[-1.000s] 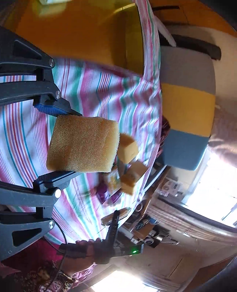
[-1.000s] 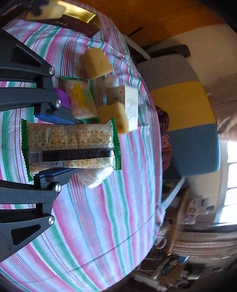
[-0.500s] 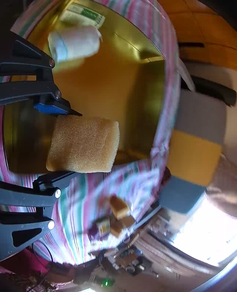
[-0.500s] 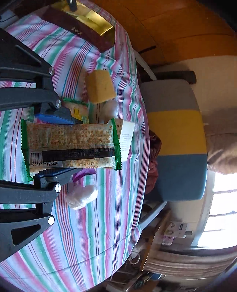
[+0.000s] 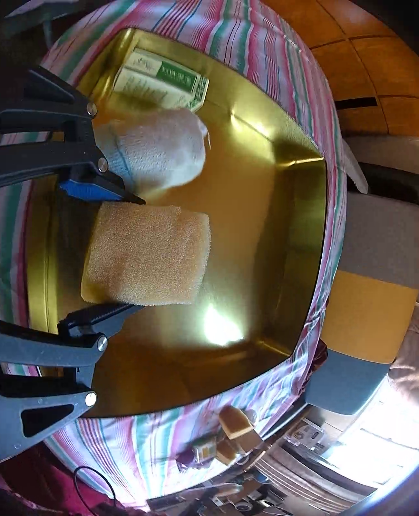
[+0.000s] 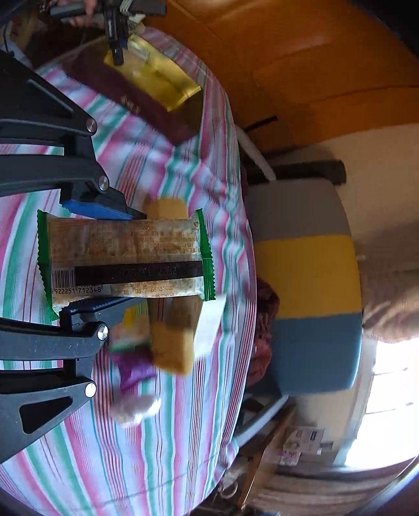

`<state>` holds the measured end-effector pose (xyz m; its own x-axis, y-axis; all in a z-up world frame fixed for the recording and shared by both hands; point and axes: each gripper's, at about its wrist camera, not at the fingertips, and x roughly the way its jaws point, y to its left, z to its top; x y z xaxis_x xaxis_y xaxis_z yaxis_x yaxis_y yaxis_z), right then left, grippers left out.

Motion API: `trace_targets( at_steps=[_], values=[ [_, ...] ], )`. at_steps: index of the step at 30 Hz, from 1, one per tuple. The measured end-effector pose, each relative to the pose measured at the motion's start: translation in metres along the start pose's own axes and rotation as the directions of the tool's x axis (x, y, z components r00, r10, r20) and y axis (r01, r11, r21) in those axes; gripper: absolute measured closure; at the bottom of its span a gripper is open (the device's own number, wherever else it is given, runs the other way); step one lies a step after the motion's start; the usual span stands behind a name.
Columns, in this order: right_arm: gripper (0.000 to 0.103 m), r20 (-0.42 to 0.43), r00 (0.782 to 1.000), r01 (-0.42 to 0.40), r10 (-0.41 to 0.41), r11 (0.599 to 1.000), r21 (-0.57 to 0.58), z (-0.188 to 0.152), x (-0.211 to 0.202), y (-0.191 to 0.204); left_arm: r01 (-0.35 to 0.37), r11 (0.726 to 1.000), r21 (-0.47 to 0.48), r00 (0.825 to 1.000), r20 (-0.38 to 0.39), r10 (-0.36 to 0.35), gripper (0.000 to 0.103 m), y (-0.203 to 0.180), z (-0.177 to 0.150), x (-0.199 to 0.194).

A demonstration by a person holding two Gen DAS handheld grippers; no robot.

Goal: Organize objects
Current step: 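Carry the yellow sponge into the gold tray with the left gripper while the right gripper holds the cracker packet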

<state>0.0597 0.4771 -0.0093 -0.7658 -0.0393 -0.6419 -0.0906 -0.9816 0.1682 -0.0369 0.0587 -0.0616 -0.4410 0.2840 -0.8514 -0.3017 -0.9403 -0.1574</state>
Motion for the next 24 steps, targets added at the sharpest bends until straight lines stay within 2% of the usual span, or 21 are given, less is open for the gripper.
trace_targets(
  at_steps=[3, 6, 10, 13, 16, 20, 24],
  values=[
    [0.062, -0.003, 0.998, -0.060, 0.060, 0.998, -0.028, 0.002, 0.005, 0.034, -0.018, 1.000, 0.006, 1.000, 0.023, 0.018, 0.046, 0.004, -0.002, -0.005],
    [0.062, -0.017, 0.991, -0.130, 0.129, 0.990, -0.058, 0.001, 0.011, 0.072, 0.019, 1.000, -0.021, 0.999, 0.042, -0.018, 0.041, 0.011, -0.004, -0.012],
    [0.062, -0.050, 0.977, -0.213, 0.209, 0.973, -0.088, -0.004, 0.021, 0.118, 0.050, 0.997, -0.051, 0.995, 0.087, -0.046, 0.041, 0.019, -0.004, -0.022],
    [0.062, -0.081, 0.962, -0.267, 0.260, 0.959, -0.097, -0.007, 0.028, 0.150, 0.112, 0.988, -0.105, 0.979, 0.179, -0.092, 0.041, 0.029, -0.008, -0.039],
    [0.062, -0.107, 0.948, -0.311, 0.301, 0.945, -0.097, -0.011, 0.035, 0.182, 0.159, 0.974, -0.164, 0.956, 0.270, -0.111, 0.041, 0.040, -0.008, -0.055],
    [0.062, -0.153, 0.930, -0.351, 0.335, 0.932, -0.092, -0.016, 0.050, 0.225, 0.141, 0.967, -0.212, 0.935, 0.350, -0.060, 0.041, 0.049, -0.008, -0.070],
    [0.062, -0.206, 0.923, -0.348, 0.325, 0.934, -0.085, -0.021, 0.067, 0.257, 0.138, 0.952, -0.275, 0.924, 0.383, -0.023, 0.041, 0.063, -0.009, -0.076]
  ],
)
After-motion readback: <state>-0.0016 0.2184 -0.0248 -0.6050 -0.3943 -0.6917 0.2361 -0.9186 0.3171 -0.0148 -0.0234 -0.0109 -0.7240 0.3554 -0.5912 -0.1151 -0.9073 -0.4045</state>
